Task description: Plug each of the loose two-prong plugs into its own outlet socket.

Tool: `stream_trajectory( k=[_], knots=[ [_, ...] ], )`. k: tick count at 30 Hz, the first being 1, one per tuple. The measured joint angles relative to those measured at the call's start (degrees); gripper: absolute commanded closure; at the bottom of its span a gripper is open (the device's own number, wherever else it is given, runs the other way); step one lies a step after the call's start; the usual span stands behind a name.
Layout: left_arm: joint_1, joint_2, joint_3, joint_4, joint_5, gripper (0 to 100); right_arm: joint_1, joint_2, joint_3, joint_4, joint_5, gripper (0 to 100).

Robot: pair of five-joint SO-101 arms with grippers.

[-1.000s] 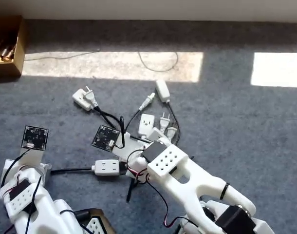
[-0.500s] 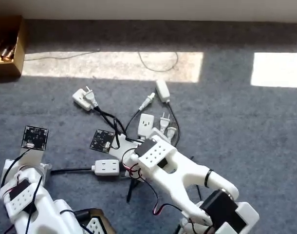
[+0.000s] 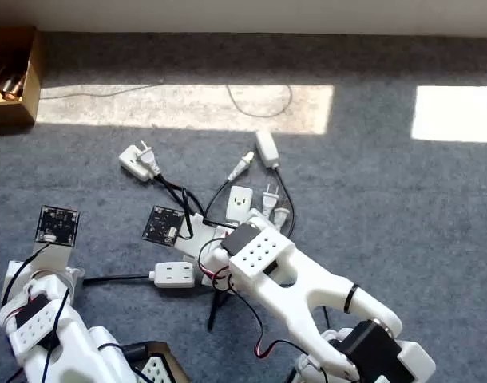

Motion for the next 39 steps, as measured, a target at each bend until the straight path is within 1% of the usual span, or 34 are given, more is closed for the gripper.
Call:
stream_trajectory(
  k=[3, 8, 11, 13, 15, 18, 19, 21, 25, 31, 36, 39],
  knots=[
    [0.0, 0.0, 0.0, 0.0, 0.0, 69, 0.0, 0.0, 0.0, 0.18, -0.62, 99.1],
    [0.88, 0.0, -0.7, 0.09, 0.44, 68, 0.0, -0.88, 0.09, 0.44, -5.89, 99.1],
    [3.16, 0.18, -4.13, 2.37, 5.45, 67, 0.0, -5.27, 3.08, -4.84, -9.93, 99.1],
    [5.71, 0.53, -9.58, 7.38, 7.56, 64, 0.0, -9.49, 7.56, -9.58, -11.96, 99.1],
    [9.93, 1.05, -15.65, 16.0, 9.93, 62, 0.0, -13.71, 12.22, -12.31, -12.84, 99.1],
    [17.32, 1.05, -25.14, 28.13, 14.95, 61, 0.35, -18.2, 14.42, -13.01, -13.19, 99.1],
    [19.25, 1.05, -27.87, 30.86, 16.79, 61, 0.62, -19.16, 14.42, -13.01, -13.19, 99.1],
    [23.38, -0.18, -31.82, 33.58, 20.84, 60, 1.14, -20.22, 14.86, -13.01, -13.19, 99.1],
    [31.56, -9.05, -33.23, 35.6, 26.29, 60, 1.49, -21.01, 16.7, -13.01, -13.19, 99.1],
    [42.73, -33.14, -25.93, 43.25, 28.22, 60, 1.49, -21.1, 18.02, -13.01, -13.27, 99.1],
    [47.47, -55.47, -19.08, 50.73, 29.1, 60, 1.49, -21.1, 18.02, -12.22, -13.54, 99.1],
    [48.0, -59.34, -18.64, 51.69, 29.45, 60, 1.23, -21.19, 18.02, -10.9, -13.54, 99.1]
  ],
)
